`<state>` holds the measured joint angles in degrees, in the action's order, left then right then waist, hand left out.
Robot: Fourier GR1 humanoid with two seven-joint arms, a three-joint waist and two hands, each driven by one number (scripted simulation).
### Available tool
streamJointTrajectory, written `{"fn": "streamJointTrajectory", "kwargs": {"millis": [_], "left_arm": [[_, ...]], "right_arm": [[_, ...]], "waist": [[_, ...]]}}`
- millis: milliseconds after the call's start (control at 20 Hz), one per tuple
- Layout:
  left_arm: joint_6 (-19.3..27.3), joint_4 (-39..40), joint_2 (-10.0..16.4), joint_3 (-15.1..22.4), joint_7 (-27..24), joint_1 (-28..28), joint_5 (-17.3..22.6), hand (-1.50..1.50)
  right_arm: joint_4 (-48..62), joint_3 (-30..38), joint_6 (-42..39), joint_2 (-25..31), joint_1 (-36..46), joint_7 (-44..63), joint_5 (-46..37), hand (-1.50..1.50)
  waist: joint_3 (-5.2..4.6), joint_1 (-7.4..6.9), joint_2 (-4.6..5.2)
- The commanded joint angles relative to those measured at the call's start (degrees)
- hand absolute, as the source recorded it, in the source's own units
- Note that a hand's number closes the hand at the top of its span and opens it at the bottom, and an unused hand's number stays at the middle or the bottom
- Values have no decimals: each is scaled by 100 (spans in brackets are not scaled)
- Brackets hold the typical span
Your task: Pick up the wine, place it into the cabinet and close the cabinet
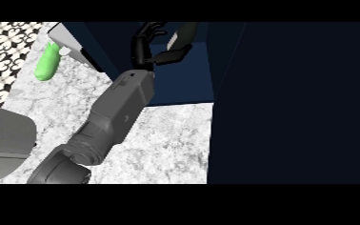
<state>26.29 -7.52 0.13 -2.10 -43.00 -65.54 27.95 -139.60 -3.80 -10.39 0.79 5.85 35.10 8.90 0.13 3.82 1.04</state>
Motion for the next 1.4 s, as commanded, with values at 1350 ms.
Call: {"fn": "streamJointTrajectory", "kwargs": {"millis": [1350], "left_arm": [[-459,189,188,-101,-627,473,-315,-150]], "right_arm": [[-281,3,-226,49,-454,-192,350,-150]], "waist": [[-19,28,43]]}}
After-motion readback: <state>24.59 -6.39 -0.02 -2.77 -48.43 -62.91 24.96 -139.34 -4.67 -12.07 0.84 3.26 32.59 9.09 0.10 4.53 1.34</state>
